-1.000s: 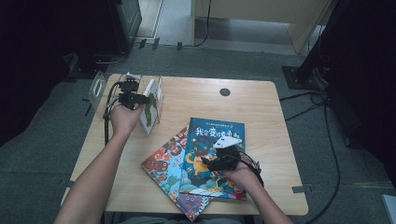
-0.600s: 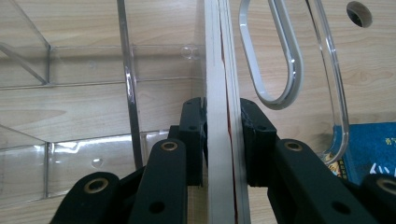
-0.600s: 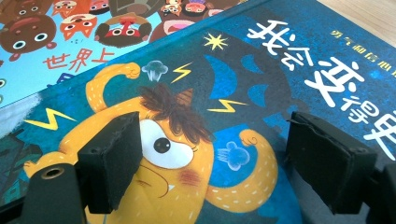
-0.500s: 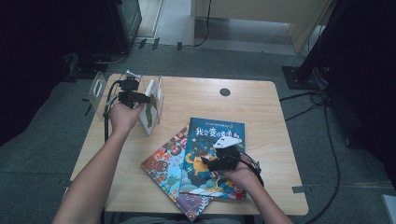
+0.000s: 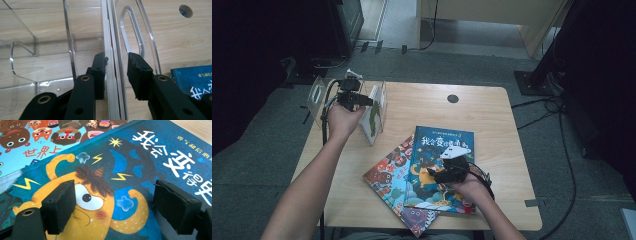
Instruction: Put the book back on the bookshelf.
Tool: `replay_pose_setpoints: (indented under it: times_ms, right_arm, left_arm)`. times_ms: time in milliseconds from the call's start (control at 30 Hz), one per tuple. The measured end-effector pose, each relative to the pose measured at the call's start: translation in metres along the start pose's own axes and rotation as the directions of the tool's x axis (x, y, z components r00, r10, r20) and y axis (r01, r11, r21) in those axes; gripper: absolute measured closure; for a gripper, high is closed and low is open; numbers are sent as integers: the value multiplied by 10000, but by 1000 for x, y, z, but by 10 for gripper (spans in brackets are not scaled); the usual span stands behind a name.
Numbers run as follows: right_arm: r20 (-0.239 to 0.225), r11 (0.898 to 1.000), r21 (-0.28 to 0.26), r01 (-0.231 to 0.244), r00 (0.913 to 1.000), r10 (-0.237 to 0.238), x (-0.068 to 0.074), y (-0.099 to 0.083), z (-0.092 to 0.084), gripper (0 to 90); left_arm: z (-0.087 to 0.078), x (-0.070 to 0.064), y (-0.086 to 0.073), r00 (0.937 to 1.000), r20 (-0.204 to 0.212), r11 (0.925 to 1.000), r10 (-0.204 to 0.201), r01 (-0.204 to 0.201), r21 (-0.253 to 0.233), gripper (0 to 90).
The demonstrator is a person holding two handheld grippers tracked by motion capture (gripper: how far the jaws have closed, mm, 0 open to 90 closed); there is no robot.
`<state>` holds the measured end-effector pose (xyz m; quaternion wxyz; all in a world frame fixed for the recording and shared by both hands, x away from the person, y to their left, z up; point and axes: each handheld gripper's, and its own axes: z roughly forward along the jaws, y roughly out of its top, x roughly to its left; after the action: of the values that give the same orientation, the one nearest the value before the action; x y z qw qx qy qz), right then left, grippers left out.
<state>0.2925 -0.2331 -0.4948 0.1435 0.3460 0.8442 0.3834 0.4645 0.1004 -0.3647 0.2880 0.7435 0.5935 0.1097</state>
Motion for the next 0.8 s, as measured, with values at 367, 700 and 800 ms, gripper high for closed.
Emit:
replay_pose_setpoints:
  times_ms: [367, 700, 800]
  right_arm:
    - [-1, 10000, -9, -5, 10000, 5, 0, 0, 0, 178]
    - [14, 9999, -73, -97, 10000, 97, -1, 0, -1, 204]
    - [13, 9998, -124, -152, 9999, 152, -2, -1, -1, 231]
  left_arm:
    - [-20, 3, 0, 9998, 94, 9994, 173, -170, -316, 636]
    - [-36, -1, -10, 9972, 556, 9984, 506, -490, -290, 625]
    - [-39, -4, -16, 9955, 657, 9973, 681, -661, -328, 626]
